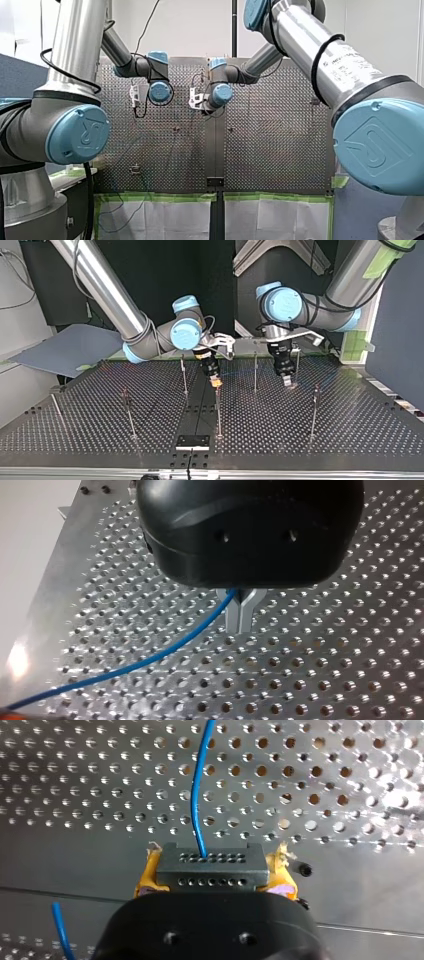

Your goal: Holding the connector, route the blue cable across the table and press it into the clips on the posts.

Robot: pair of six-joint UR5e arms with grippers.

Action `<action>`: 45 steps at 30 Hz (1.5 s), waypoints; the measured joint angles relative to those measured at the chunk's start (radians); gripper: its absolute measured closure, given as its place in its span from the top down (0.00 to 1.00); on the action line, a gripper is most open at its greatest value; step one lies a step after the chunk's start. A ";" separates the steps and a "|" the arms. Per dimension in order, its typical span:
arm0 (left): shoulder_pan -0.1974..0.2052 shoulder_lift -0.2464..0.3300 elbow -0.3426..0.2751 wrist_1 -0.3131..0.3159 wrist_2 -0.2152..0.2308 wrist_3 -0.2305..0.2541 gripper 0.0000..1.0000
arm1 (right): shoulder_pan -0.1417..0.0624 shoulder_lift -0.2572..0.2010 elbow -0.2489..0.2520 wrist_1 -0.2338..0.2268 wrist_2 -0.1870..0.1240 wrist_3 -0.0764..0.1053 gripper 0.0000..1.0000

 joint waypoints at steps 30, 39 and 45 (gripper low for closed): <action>0.006 -0.150 -0.264 0.264 0.129 -0.045 0.00 | 0.013 0.000 0.106 -0.003 -0.010 -0.007 0.00; 0.008 -0.159 -0.339 0.312 0.167 -0.061 0.00 | 0.012 0.002 0.109 -0.014 -0.020 -0.003 0.00; 0.007 -0.159 -0.362 0.322 0.208 -0.076 0.00 | 0.004 0.005 0.109 -0.032 -0.020 0.000 0.00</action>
